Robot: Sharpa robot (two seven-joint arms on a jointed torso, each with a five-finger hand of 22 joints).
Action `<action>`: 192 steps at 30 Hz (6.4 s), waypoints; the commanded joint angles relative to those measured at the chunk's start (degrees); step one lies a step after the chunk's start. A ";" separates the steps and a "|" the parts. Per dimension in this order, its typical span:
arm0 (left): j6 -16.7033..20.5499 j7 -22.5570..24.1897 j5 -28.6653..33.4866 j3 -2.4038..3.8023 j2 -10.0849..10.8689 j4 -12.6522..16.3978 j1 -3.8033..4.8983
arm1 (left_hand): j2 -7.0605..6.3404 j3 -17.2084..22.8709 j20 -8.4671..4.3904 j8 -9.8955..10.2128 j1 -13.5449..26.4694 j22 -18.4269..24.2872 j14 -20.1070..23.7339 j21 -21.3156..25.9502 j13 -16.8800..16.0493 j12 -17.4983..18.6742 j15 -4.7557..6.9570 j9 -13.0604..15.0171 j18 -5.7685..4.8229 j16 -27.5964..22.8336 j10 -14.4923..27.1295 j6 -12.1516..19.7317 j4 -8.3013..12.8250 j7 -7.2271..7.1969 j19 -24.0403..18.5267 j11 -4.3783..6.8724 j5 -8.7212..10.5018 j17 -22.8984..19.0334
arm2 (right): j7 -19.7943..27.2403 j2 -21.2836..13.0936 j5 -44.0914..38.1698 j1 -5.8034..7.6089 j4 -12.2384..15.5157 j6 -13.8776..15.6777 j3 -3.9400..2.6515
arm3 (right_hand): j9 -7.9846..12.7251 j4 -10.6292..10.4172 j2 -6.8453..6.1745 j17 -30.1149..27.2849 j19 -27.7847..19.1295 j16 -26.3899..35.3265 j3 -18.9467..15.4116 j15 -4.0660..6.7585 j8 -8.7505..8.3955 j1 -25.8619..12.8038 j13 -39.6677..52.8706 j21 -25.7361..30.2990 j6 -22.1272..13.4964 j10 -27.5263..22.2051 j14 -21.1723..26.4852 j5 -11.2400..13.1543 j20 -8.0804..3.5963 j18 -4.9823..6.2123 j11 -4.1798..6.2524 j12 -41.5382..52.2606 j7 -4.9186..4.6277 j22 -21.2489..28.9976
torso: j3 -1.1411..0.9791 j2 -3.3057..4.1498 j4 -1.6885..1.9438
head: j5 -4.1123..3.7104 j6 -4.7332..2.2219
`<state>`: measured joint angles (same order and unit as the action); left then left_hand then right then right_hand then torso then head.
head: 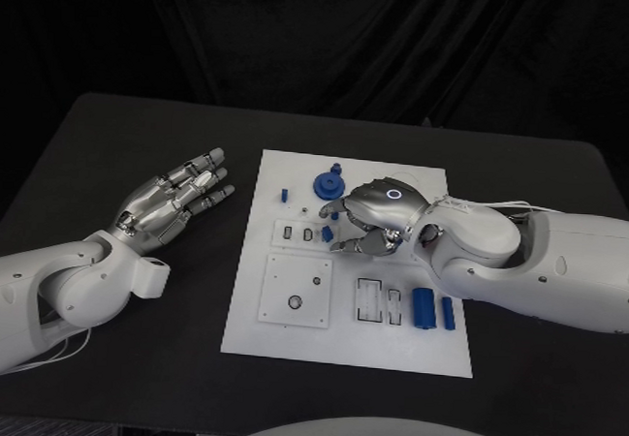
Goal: Assemble the parts on the task board
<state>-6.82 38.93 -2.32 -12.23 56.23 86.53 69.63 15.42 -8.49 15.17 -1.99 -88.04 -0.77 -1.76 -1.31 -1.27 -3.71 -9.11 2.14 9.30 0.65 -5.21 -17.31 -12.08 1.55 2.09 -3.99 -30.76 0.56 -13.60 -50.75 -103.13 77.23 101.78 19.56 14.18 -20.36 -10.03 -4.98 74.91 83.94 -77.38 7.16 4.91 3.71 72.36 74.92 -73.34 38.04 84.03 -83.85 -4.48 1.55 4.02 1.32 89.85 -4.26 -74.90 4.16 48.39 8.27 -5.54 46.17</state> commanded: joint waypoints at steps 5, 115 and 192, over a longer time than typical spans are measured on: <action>2.87 7.30 -2.96 0.07 0.17 1.01 -0.01 | 0.05 0.93 0.56 -0.56 -0.49 -0.16 -0.21 -0.53 -0.15 -0.55 -0.30 0.20 1.04 0.26 -0.29 -1.02 0.48 0.89 0.13 -0.05 -0.56 0.10 | 2.13 -2.76 -0.70 0.39 2.61 10.01 -0.05 | 1.52 -3.83 -1.52 5.14 0.43 -0.57 -0.54 -0.18 0.13 -1.36 15.08 -0.46 -0.80 5.97 -4.12 1.54 0.12 -0.47 -0.24 0.15 0.20 -9.19 | -0.06 -0.01 -0.02 | 0.64 -1.88; 9.61 -69.50 -73.89 0.08 -22.38 -0.96 7.66 | -7.21 6.24 -14.32 -36.77 27.03 -79.19 -88.24 -83.85 -88.73 -86.29 14.76 48.25 -6.74 89.35 -84.79 -34.81 -4.22 -0.93 81.43 7.03 21.52 89.44 | 7.01 -7.63 9.27 0.07 -9.21 16.23 0.07 | 4.56 -6.13 5.11 6.52 1.53 -2.79 1.56 -1.00 2.20 0.66 15.08 -3.36 10.02 5.97 -4.33 -8.23 0.79 -1.10 -1.20 0.15 -1.14 -11.22 | -7.83 -10.45 -5.74 | 8.51 3.83; 7.63 -65.58 -73.88 0.07 -25.52 -5.55 3.89 | -7.80 8.37 -14.15 -25.61 24.01 -78.24 -88.24 -82.58 -88.73 -86.29 14.55 47.73 -6.46 89.35 -84.79 -39.30 -3.50 -0.54 80.84 6.75 16.85 89.44 | 6.57 -7.53 9.27 0.08 -9.10 15.30 0.07 | 5.52 -5.12 5.04 6.01 1.36 -2.34 2.57 -1.05 1.47 2.26 15.08 -2.74 10.66 5.97 -4.22 -11.98 0.85 -0.98 -1.26 0.15 -1.29 -11.07 | -7.48 -10.42 -5.83 | 7.78 3.83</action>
<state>1.16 -27.79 -76.19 -12.20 30.87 80.97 73.64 7.49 -0.54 1.03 -27.77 -63.40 -74.91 -83.95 -84.22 -74.94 -89.85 5.11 49.80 3.50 89.85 -83.92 -56.21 -15.62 0.93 83.14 2.65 -13.73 74.92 -6.06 -58.21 -93.68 77.41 92.58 34.94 14.28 -14.88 -15.16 -0.01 74.91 83.94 -80.08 9.34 4.39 5.36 74.07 74.91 -76.33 48.39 84.03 -83.95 -16.33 1.95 4.02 0.51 89.85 -5.59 -74.90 -3.35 37.98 2.44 2.26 50.01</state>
